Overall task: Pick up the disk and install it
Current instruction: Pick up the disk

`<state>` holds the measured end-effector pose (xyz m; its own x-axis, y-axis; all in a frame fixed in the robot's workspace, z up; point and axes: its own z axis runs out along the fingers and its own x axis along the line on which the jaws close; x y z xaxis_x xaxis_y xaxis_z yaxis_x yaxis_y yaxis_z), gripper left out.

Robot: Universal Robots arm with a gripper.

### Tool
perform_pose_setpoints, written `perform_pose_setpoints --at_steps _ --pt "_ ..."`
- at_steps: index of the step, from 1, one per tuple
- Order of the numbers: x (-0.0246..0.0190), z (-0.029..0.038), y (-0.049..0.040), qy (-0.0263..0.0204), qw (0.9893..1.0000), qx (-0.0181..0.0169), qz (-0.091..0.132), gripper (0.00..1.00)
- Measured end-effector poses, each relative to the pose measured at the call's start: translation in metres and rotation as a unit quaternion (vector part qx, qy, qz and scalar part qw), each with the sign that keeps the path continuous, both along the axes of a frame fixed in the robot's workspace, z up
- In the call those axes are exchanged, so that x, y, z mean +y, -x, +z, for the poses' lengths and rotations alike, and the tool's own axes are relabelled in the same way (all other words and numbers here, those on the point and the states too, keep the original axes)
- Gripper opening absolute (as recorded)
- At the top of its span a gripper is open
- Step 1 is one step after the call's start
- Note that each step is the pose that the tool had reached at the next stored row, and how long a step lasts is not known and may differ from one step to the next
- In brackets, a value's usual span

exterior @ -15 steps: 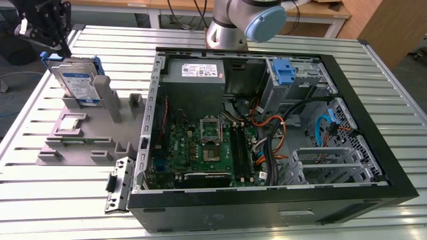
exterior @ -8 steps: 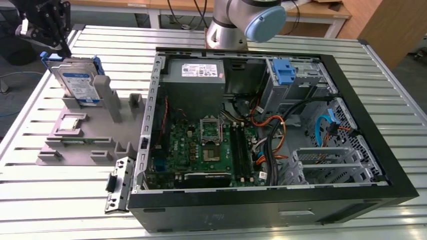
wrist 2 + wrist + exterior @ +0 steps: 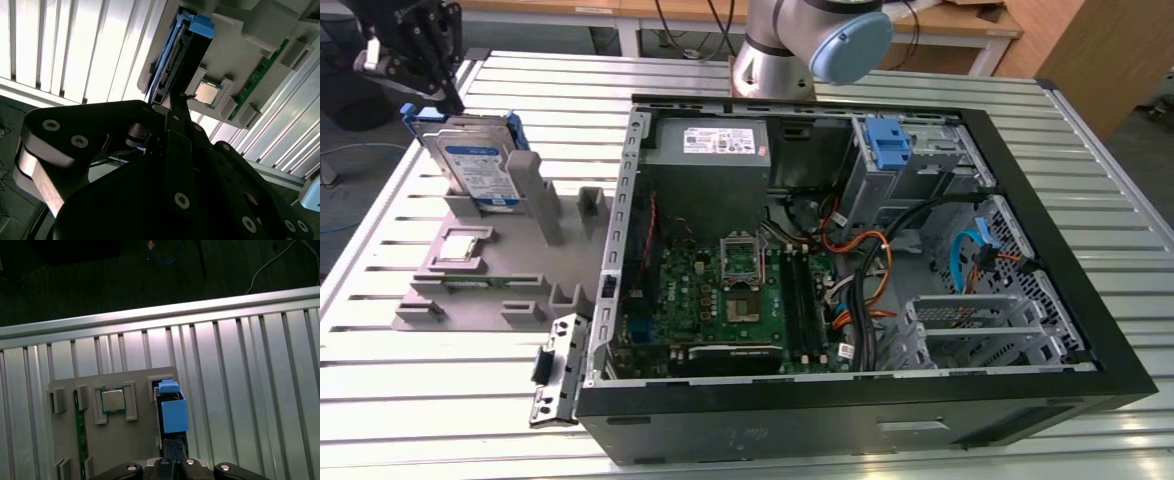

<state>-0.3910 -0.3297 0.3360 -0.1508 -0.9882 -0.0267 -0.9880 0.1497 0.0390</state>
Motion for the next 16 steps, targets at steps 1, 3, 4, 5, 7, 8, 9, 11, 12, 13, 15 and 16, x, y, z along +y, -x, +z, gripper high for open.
perform_pose_setpoints --at_steps 1,3,4,5,7,8,9,11,12,13,15,16 --pt "0.0 0.0 0.0 0.0 1.0 0.0 0.001 0.1" --pt "0.0 0.0 -0.0005 0.0 1.0 0.0001 0.002 0.1" --pt "-0.0001 0.0 -0.0012 0.0001 1.0 0.0001 0.004 0.1" --pt "-0.0001 -0.0002 -0.0021 0.0 1.0 0.0001 0.006 0.1" --pt "0.0 -0.0003 -0.0028 0.0 1.0 0.0001 0.007 0.1" --pt "0.0 -0.0003 -0.0028 0.0 1.0 0.0001 0.007 0.1" --pt "0.0 -0.0003 -0.0028 0.0 1.0 0.0001 0.007 0.1" --pt "0.0 -0.0003 -0.0028 0.0 1.0 0.0001 0.007 0.1" --pt "0.0 -0.0003 -0.0029 0.0 1.0 0.0001 0.007 0.1" --pt "0.0 -0.0003 -0.0029 0.0 1.0 0.0001 0.007 0.1" --pt "0.0 -0.0004 -0.0041 0.0 0.9999 0.0001 0.012 0.1" --pt "0.0 -0.0005 -0.0054 0.0 0.9998 0.0001 0.017 0.1"
